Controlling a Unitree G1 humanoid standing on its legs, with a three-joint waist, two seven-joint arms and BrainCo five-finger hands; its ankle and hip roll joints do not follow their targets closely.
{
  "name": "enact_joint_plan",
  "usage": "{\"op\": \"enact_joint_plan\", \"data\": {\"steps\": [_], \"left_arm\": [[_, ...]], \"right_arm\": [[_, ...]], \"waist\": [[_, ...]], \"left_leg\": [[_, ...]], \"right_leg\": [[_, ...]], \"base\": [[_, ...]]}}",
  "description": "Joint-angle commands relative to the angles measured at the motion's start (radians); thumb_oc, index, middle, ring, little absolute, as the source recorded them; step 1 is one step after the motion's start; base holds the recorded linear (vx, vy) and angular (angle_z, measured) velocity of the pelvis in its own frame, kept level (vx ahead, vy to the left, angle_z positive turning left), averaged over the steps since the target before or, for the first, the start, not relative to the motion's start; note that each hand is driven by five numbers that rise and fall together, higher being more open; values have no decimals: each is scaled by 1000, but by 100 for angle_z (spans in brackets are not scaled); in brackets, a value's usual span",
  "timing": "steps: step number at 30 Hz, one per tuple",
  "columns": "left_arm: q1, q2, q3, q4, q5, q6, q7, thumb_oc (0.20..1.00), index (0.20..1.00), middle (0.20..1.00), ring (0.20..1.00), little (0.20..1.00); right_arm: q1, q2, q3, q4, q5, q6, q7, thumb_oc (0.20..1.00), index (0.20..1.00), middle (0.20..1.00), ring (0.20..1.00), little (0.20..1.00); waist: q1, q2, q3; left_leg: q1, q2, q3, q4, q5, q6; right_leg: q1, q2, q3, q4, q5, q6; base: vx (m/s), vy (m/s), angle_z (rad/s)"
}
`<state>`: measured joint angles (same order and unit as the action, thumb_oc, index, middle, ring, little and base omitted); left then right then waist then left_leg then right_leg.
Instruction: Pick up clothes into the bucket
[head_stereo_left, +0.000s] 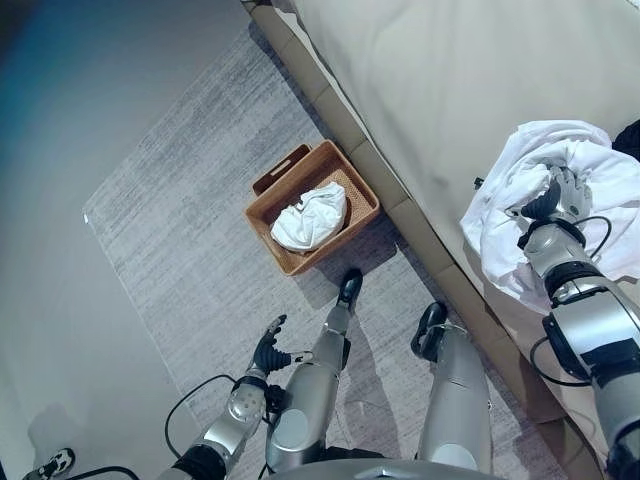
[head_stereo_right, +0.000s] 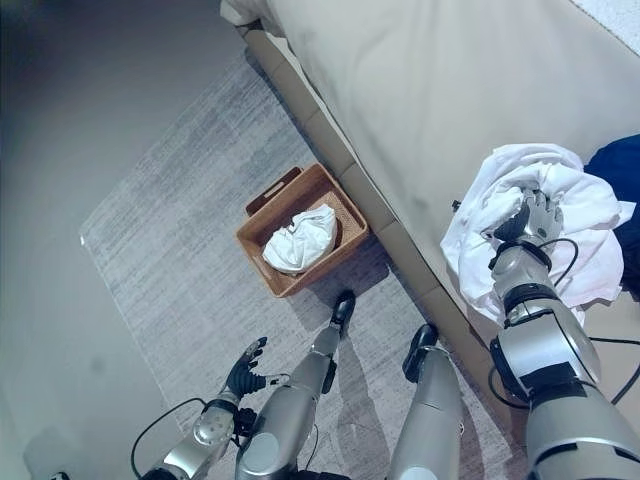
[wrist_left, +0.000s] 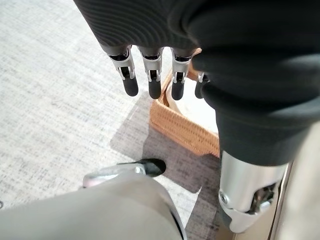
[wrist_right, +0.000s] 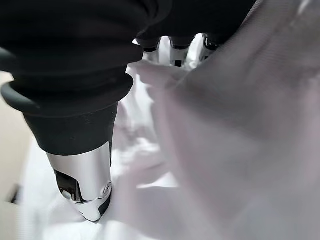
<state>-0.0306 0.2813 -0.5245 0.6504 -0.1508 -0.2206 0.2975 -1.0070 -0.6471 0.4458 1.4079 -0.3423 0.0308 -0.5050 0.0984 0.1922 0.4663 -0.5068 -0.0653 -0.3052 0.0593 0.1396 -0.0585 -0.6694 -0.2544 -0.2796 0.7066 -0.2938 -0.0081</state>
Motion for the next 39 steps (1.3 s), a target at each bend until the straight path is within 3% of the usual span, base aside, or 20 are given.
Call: {"op": "enact_joint_plan", "data": {"steps": [1,3,4,5,6,8,9,16,21,28,32,34,39], "left_arm": [[-34,-12,2,21,-27,10,5,1000,1000,1000,1000,1000],[-36,-23,-3,28,-33,15,-5,1000,1000,1000,1000,1000],[-42,-32,-1,33,-39,16,-21,1000,1000,1000,1000,1000],[-42,-32,-1,33,-39,16,-21,1000,1000,1000,1000,1000],[-46,-38,1,38,-36,18,-35,1000,1000,1000,1000,1000],[-49,-38,6,30,-35,18,-45,1000,1000,1000,1000,1000],[-59,-38,15,26,-34,14,-49,1000,1000,1000,1000,1000],[-96,-37,38,22,-41,5,-31,1000,1000,1000,1000,1000],[-93,-4,93,-11,-62,-19,9,1000,1000,1000,1000,1000],[-89,70,135,-82,-22,-53,37,1000,1000,1000,1000,1000],[-89,98,167,-134,-4,-73,47,1000,1000,1000,1000,1000],[-101,101,204,-177,-33,-90,36,1000,1000,1000,1000,1000],[-150,91,233,-261,-32,-94,12,1000,1000,1000,1000,1000]], "right_arm": [[-19,-135,19,82,-70,97,51,1000,1000,1000,1000,1000],[2,-148,29,93,-95,104,79,1000,1000,1000,1000,1000],[33,-145,31,92,-108,95,124,586,586,586,586,586],[34,-146,31,91,-108,95,124,485,485,485,485,485],[54,-145,30,87,-110,80,155,200,200,200,200,200],[69,-138,32,83,-105,72,180,200,200,200,200,200],[65,-122,38,65,-97,59,192,200,200,200,200,200],[-38,-64,78,-30,-23,28,156,200,200,200,200,200],[-151,-93,74,-332,98,-35,54,200,200,200,200,200],[-167,-132,12,-673,112,-92,-47,200,200,200,200,200],[-123,-129,-31,-823,81,-112,-54,200,200,200,200,200],[-64,-107,-54,-891,72,-134,-30,200,200,200,200,200],[123,-79,-123,-1067,126,-196,74,200,200,200,200,200]], "waist": [[-9,12,54],[-8,21,54],[-9,24,54],[-8,24,54],[-8,25,54],[-8,25,54],[-2,30,54],[-18,-21,54],[-60,-110,54],[-94,-195,54],[-101,-229,18],[-101,-254,-39],[-119,-262,-151]], "left_leg": [[57,-18,4,10,-31,-3],[53,-19,4,5,-27,-2],[49,-20,6,4,-27,-1],[49,-20,7,4,-27,-1],[47,-21,8,5,-28,-1],[47,-21,9,6,-30,1],[21,-15,12,15,-11,4],[14,-3,48,52,-39,8],[15,18,112,110,-78,2],[82,52,209,214,-166,12],[141,72,262,235,-207,21],[222,89,314,245,-251,33],[351,81,356,210,-277,38]], "right_leg": [[80,0,67,-84,50,84],[68,-3,71,-81,51,85],[58,-3,81,-76,52,84],[57,-3,82,-76,52,85],[56,-3,86,-78,53,84],[50,-2,91,-77,55,84],[29,10,94,-96,101,80],[32,41,134,-143,132,90],[59,88,183,-211,181,100],[153,144,246,-283,224,116],[205,172,290,-329,249,120],[289,187,327,-382,258,125],[419,185,358,-467,266,137]], "base": [[0,0,0],[0,0,0],[0,0,0],[0,0,0],[0,0,0],[-31,25,4],[-76,50,-1],[-10,14,-21],[-10,47,-44],[8,77,-53],[69,98,-56],[161,79,-71],[148,49,-39]]}}
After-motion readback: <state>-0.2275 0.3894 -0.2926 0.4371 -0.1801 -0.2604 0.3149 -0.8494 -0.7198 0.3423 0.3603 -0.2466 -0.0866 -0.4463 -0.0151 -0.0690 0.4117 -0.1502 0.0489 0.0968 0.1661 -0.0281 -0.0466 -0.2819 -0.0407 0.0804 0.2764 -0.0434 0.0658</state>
